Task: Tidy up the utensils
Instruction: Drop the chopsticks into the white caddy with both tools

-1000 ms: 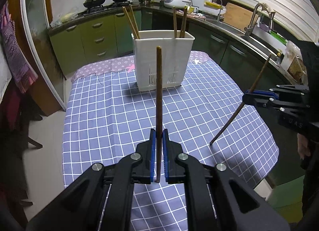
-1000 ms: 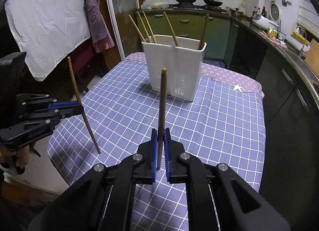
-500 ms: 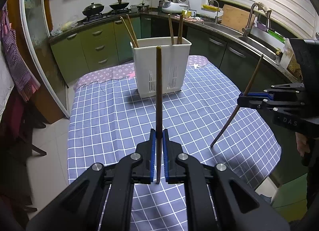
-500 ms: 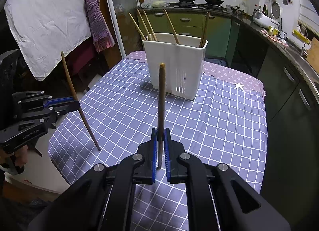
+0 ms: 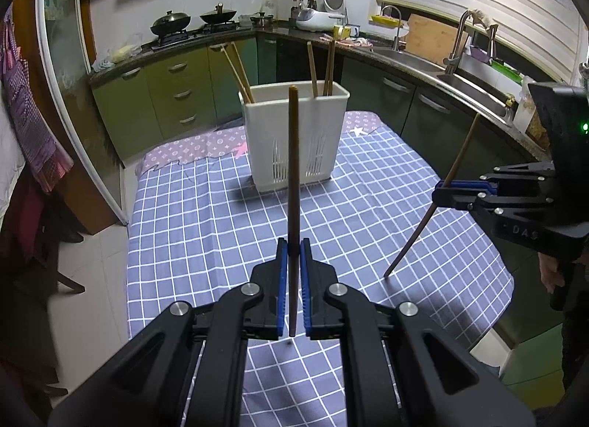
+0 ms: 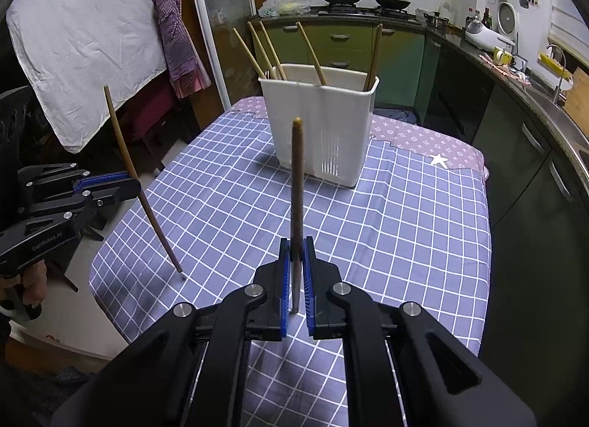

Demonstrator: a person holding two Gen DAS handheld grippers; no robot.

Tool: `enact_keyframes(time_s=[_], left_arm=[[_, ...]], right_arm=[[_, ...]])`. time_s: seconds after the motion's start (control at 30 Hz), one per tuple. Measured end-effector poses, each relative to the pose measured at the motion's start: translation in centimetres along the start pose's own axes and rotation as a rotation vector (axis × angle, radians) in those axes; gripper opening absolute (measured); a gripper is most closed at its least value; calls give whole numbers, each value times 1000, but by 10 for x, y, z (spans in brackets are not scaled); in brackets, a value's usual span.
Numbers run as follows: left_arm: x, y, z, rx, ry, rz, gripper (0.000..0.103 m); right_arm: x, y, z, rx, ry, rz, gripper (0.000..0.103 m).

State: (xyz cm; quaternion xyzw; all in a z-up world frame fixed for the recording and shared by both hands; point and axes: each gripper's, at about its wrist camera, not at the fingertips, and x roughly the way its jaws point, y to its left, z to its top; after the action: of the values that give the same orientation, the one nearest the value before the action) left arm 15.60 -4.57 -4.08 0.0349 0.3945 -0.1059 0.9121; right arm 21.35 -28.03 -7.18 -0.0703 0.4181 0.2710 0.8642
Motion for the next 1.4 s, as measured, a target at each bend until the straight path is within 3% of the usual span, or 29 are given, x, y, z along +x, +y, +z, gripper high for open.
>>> enact_keyframes(time_s=[0.37,0.63,0.83,1.03,1.27,1.33,1.4], left_arm=[[-25,-1,58,14,-94,-14,7],[-41,-2,136,14,-246,-26,7],[-20,5,193,-2,-338,30,7],[33,14,213,-31,-311,50,7],[88,21,192,-43,-191,67,7],[92,23,185,-40,-179,63,15],[90,24,179,-40,-176,62,35]], right_arm=[[-29,-1,18,-25,-71,-4,8],[-33,-7,19,-17,-73,-15,8],[-35,-13,19,-2,-76,-21,8],[-41,-20,18,12,-84,-31,8],[-44,-23,19,16,-83,-35,8],[-44,-19,21,15,-84,-32,8],[-44,-18,24,15,-88,-29,8]])
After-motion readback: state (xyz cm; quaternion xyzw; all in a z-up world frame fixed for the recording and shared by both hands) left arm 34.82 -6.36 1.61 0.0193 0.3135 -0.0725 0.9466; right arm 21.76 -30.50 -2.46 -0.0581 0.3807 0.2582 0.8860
